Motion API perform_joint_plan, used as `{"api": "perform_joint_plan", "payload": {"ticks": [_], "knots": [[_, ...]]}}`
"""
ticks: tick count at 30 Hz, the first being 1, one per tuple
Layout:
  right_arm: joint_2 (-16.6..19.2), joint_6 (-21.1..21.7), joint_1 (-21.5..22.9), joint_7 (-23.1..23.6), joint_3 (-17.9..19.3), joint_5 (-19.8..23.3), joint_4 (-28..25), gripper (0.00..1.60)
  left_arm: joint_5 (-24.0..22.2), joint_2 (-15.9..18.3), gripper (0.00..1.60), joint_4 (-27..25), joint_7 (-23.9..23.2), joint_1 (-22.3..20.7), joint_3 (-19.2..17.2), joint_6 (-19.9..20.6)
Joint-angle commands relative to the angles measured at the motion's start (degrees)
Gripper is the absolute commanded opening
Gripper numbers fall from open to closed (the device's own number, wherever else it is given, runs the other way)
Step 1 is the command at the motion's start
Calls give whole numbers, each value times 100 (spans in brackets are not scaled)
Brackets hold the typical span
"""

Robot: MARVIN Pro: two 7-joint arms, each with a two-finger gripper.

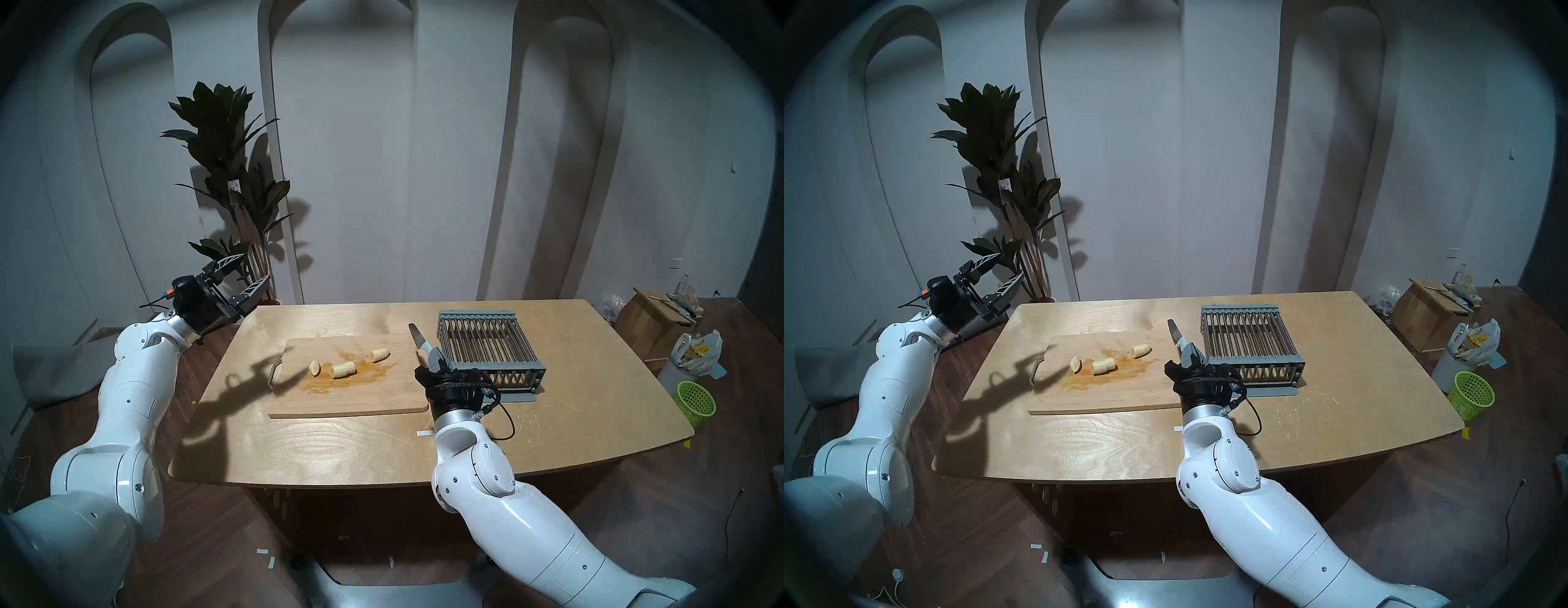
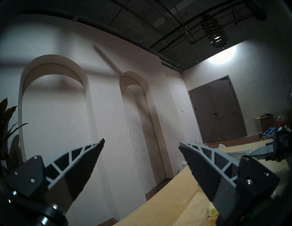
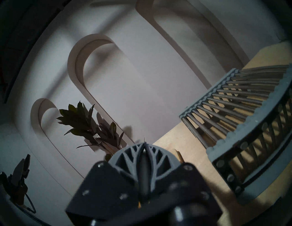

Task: Cut the banana into four pieces on the cutting board

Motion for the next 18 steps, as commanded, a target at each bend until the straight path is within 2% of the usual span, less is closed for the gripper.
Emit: {"api": "perform_joint_plan", "payload": {"ticks": [1,10,18], "knots": [[-201,101,49,119,129,642,-244,0,-50,23,160,-492,162,181,-111,151],[-207,438,63,245,256,1516,-202,0,-54,18,160,-1079,602,556,-281,557],[-187,698,84,364,332,1998,-171,0,-25,-4,160,-1583,930,853,-362,864]]}}
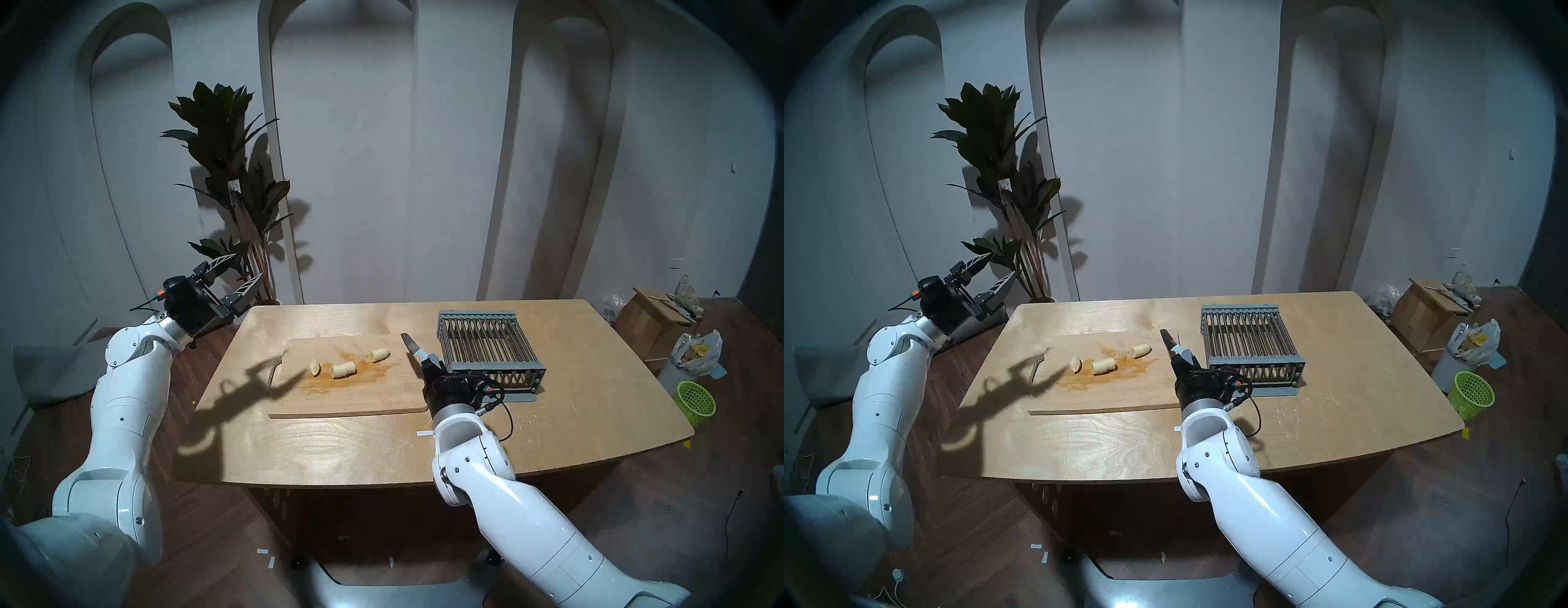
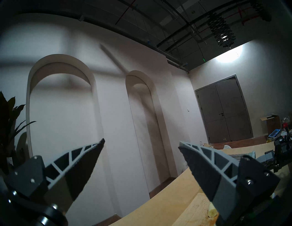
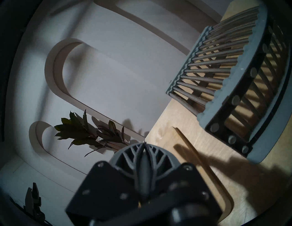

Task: Cut the banana into four pieces on the cutting board

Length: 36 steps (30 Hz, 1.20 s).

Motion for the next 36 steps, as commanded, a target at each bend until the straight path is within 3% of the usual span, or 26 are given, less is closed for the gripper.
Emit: {"api": "perform_joint_plan", "payload": {"ticks": [1,9,17,32,36], "knots": [[-46,225,83,176,78,391,-91,0,2,-14,160,-596,305,220,-102,267],[-57,594,162,347,181,972,-15,0,62,-41,160,-1335,842,661,-202,773],[39,682,128,500,264,1129,-115,0,137,-72,160,-1883,1325,984,-276,1214],[246,83,-269,171,-83,98,-949,0,452,-221,160,-3006,2255,1556,-461,2125],[258,-256,-371,-186,-158,-385,-1143,0,567,-303,160,-3395,2605,1745,-534,2490]]}}
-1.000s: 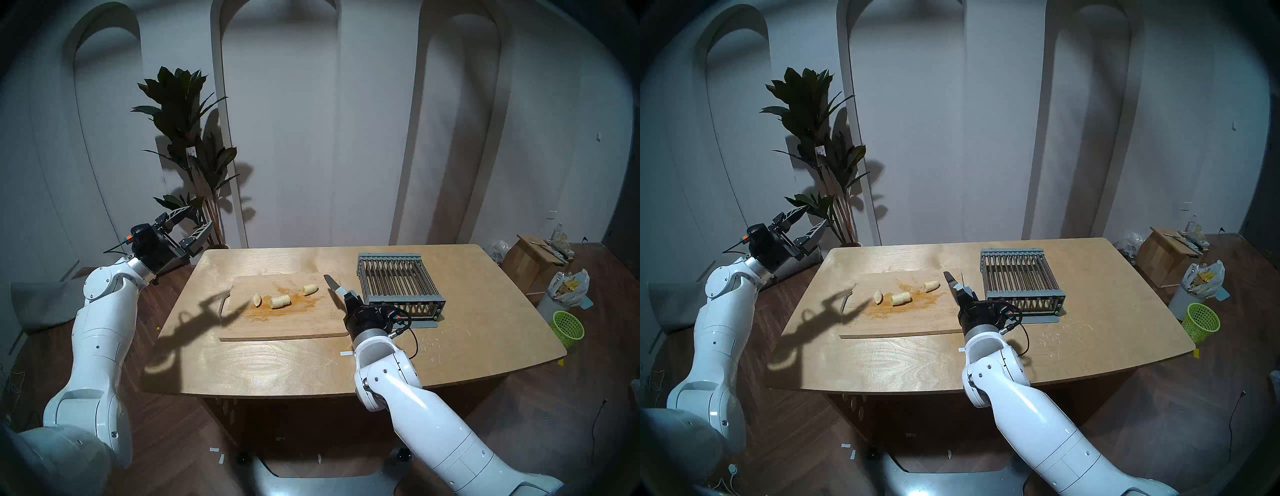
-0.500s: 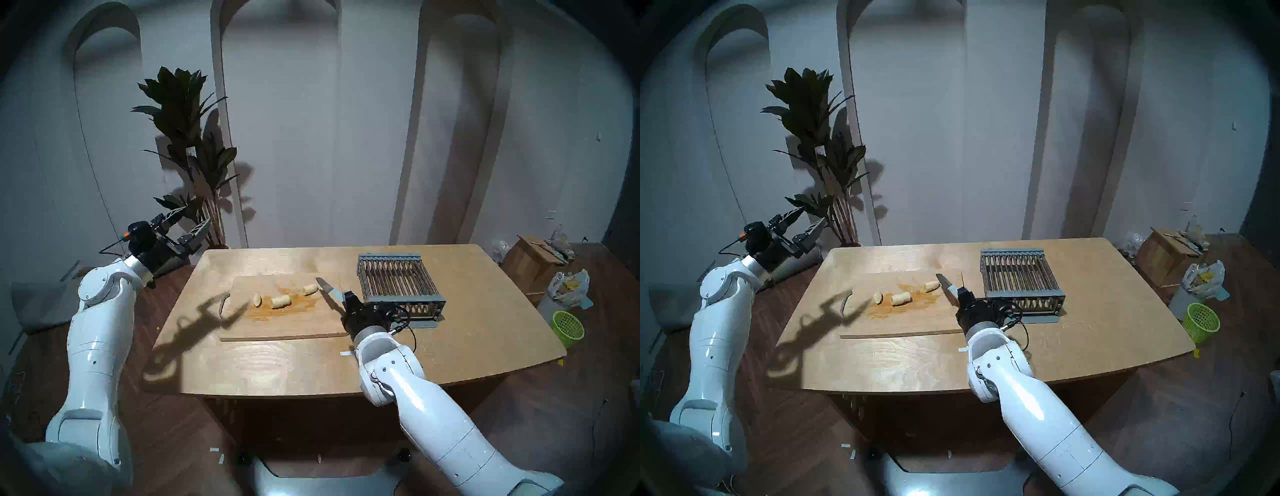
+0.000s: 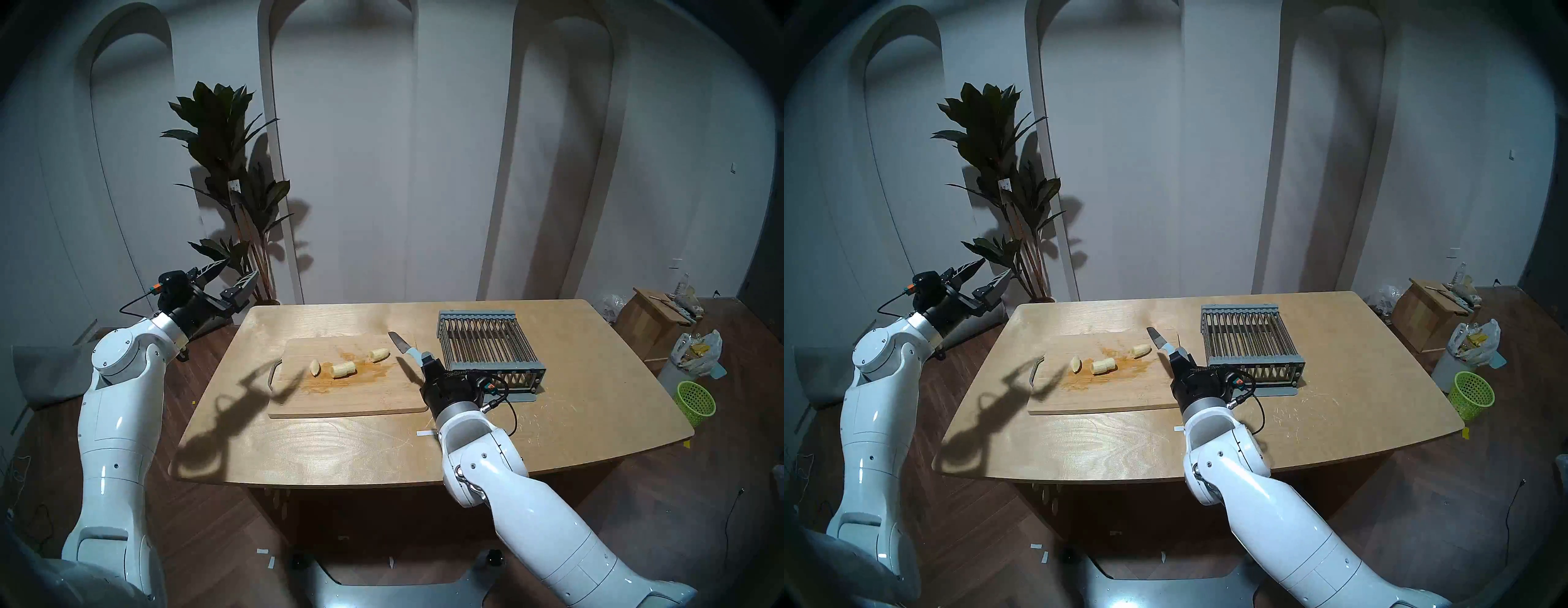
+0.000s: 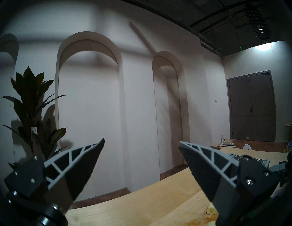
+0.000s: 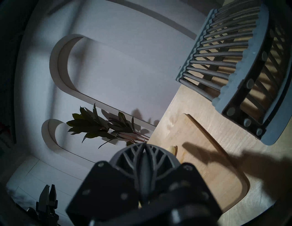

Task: Cut the banana into four pieces on the cutting board

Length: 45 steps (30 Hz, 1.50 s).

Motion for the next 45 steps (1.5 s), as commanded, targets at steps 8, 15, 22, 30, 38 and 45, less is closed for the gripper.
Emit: {"api": "perform_joint_plan", "payload": {"ticks": [8,15,22,30,38,45], "knots": [[-98,-827,-248,-865,-71,-1090,-487,0,217,-193,160,-1119,859,410,-203,900],[-361,-884,-57,-1094,-123,-1007,-111,0,361,-345,160,-1645,1379,589,-265,1551],[-554,-750,372,-829,-159,-651,502,0,469,-477,160,-2126,1723,773,-323,2007],[-668,-656,674,-670,-119,-395,830,0,509,-521,160,-2206,1811,781,-329,2145],[-803,-549,816,-559,-74,-113,1011,0,547,-564,160,-2259,1858,779,-341,2241],[-885,-552,840,-718,-78,-72,1127,0,559,-581,160,-2281,1872,778,-349,2280]]}}
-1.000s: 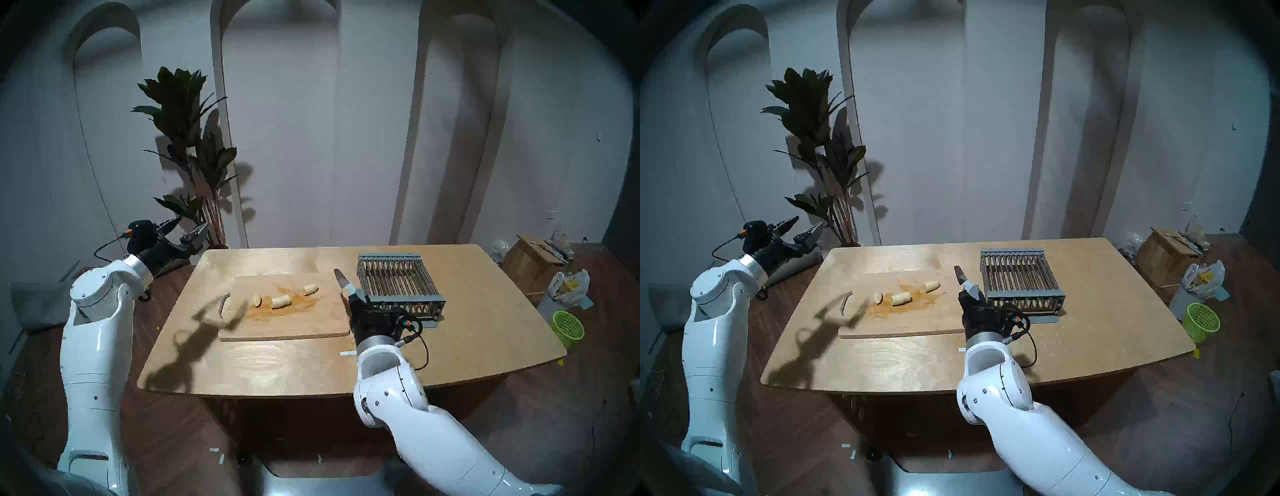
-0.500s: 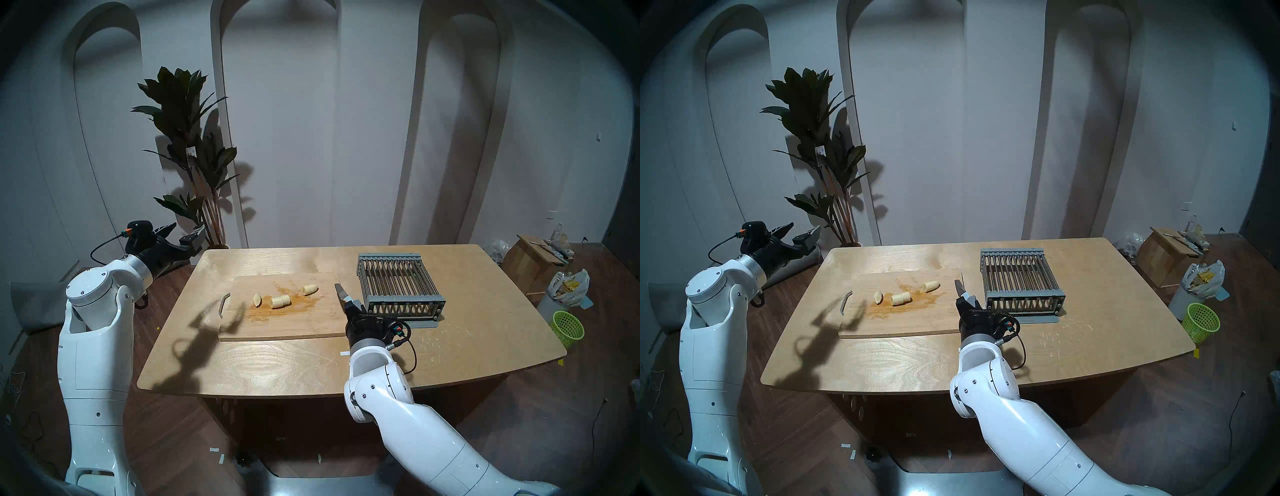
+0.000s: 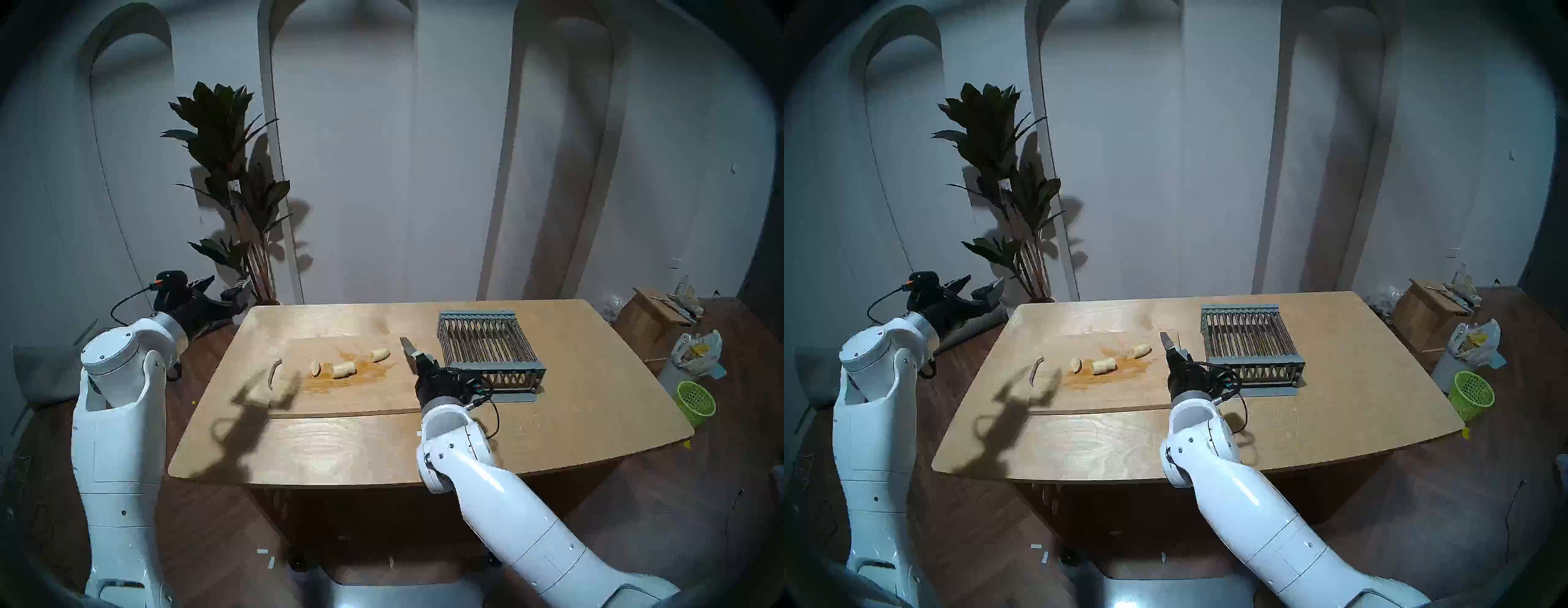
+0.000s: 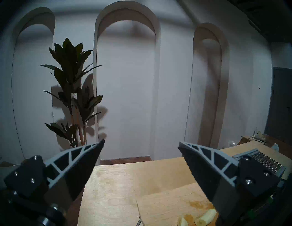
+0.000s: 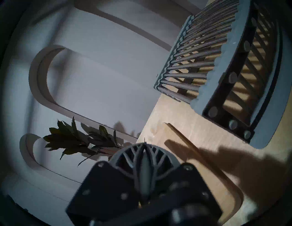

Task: Cut the banana into four pieces on the cutting board

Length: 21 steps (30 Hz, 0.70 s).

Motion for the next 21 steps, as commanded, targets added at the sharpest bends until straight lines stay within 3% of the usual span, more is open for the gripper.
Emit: {"api": "perform_joint_plan", "payload": {"ticks": [1,12,21], "knots": [[-198,-40,169,-91,-7,6,19,0,-26,31,160,-154,-40,-75,-17,-57],[-253,44,251,-974,-61,-120,48,0,-27,31,160,-155,-45,-73,-19,-60],[-287,193,339,-1095,-37,111,133,0,-20,26,160,-154,-56,-76,-24,-59]]}}
